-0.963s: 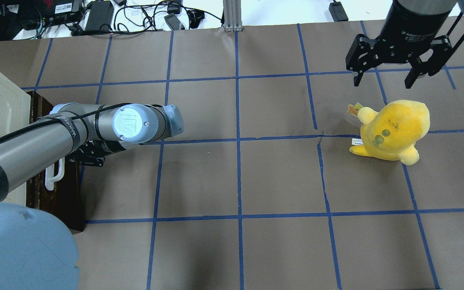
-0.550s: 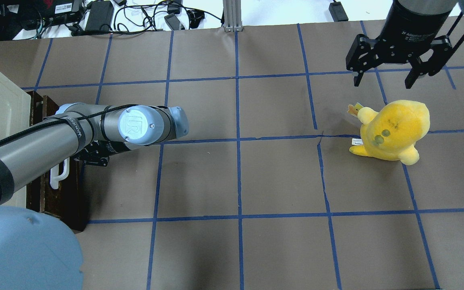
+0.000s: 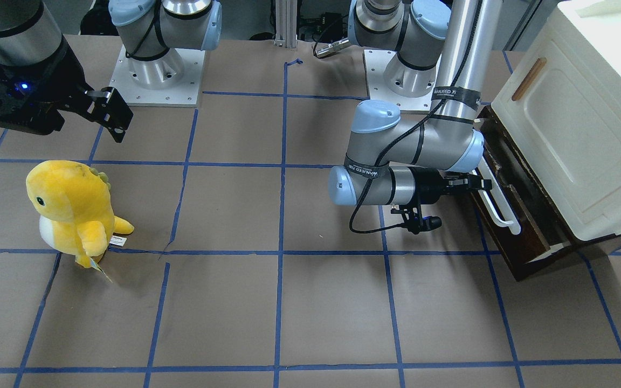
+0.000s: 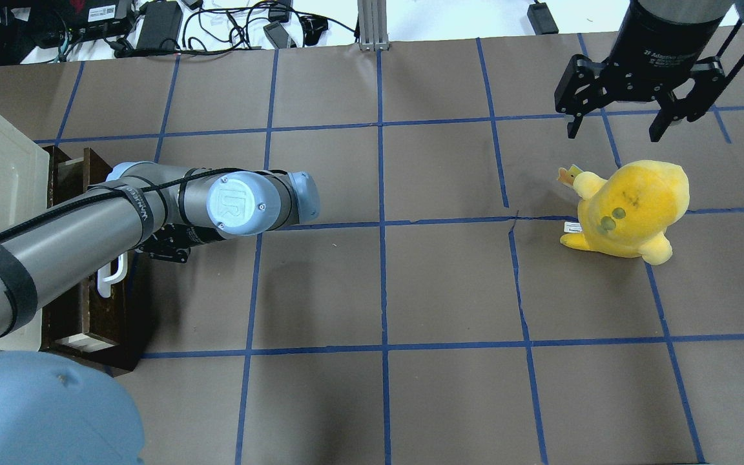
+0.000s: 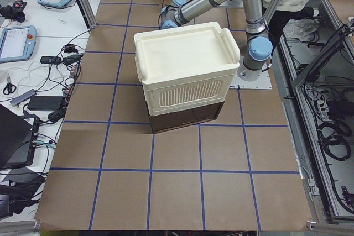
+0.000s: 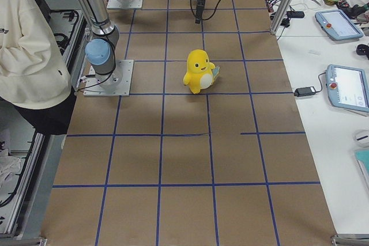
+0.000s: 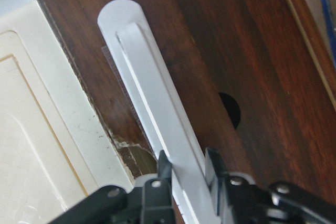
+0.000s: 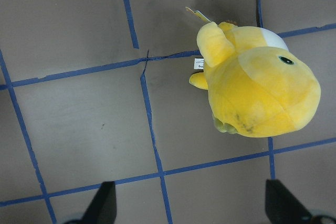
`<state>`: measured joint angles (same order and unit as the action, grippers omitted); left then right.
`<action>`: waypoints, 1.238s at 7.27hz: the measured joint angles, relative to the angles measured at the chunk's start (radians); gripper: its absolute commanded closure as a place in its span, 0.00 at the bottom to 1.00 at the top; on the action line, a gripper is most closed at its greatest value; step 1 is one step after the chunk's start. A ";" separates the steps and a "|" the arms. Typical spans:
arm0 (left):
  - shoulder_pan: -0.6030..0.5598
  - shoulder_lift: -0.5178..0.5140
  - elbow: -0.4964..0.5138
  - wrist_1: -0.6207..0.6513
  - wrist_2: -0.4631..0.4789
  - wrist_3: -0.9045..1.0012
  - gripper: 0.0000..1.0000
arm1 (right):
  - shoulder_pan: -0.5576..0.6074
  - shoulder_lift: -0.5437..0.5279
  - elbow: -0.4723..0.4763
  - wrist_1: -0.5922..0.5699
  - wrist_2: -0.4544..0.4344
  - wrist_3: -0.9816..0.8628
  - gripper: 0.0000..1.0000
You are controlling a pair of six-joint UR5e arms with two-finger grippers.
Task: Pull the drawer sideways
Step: 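Pull the handle with the left gripper, sliding the drawer out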
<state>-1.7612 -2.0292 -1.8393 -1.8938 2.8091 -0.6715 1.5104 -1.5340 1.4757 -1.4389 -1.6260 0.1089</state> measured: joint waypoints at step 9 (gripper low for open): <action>-0.091 -0.010 0.025 -0.003 -0.007 0.008 0.93 | 0.001 0.000 0.000 0.000 0.000 0.000 0.00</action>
<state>-1.8527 -2.0390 -1.8141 -1.8967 2.8019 -0.6636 1.5110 -1.5340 1.4757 -1.4389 -1.6260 0.1089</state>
